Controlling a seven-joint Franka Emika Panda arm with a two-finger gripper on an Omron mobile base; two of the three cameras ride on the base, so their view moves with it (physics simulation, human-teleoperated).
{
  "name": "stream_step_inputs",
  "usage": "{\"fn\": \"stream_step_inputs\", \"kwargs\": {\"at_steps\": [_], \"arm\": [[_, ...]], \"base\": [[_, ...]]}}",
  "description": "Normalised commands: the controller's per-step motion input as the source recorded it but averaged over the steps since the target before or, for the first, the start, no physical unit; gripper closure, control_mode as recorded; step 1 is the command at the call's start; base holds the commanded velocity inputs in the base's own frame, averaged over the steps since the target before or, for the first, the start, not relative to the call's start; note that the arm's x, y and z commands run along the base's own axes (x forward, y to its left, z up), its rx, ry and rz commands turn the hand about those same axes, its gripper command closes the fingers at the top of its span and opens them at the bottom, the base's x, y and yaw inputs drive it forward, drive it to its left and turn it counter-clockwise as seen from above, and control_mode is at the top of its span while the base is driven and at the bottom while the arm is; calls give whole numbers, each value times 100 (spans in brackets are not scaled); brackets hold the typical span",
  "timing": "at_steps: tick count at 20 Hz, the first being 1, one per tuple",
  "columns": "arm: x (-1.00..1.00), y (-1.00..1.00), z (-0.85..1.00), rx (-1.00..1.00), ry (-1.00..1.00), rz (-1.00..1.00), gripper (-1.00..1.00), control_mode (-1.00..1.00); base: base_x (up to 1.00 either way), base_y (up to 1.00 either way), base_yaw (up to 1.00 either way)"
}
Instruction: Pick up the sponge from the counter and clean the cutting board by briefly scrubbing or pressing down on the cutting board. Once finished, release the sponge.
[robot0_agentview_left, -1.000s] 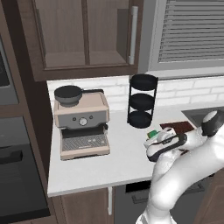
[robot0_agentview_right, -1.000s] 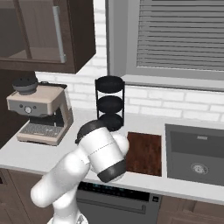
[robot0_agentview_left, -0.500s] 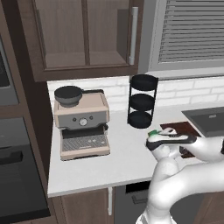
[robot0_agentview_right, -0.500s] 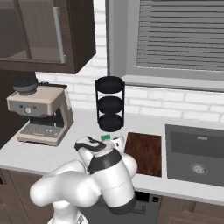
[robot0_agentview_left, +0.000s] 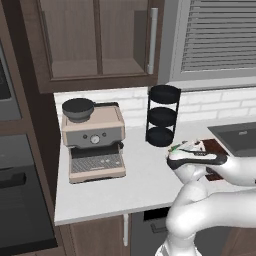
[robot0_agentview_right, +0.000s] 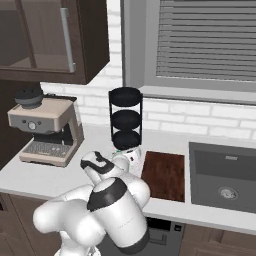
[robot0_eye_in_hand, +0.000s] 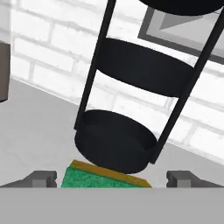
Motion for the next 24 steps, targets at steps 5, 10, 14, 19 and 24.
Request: {"fn": "stream_step_inputs", "kwargs": {"at_steps": [5, 10, 14, 19, 24], "arm": [[-6, -26, -77, 7, 24, 6, -100, -100], [-48, -17, -23, 5, 1, 6, -100, -100], [-79, 0, 55, 0, -32, 2, -100, -100], [-61, 0, 89, 0, -24, 0, -100, -100], [-46, -4, 100, 0, -38, 4, -100, -100]], "base": [[0, 0, 0], [0, 0, 0], [0, 0, 0], [0, 0, 0], [0, 0, 0]]}}
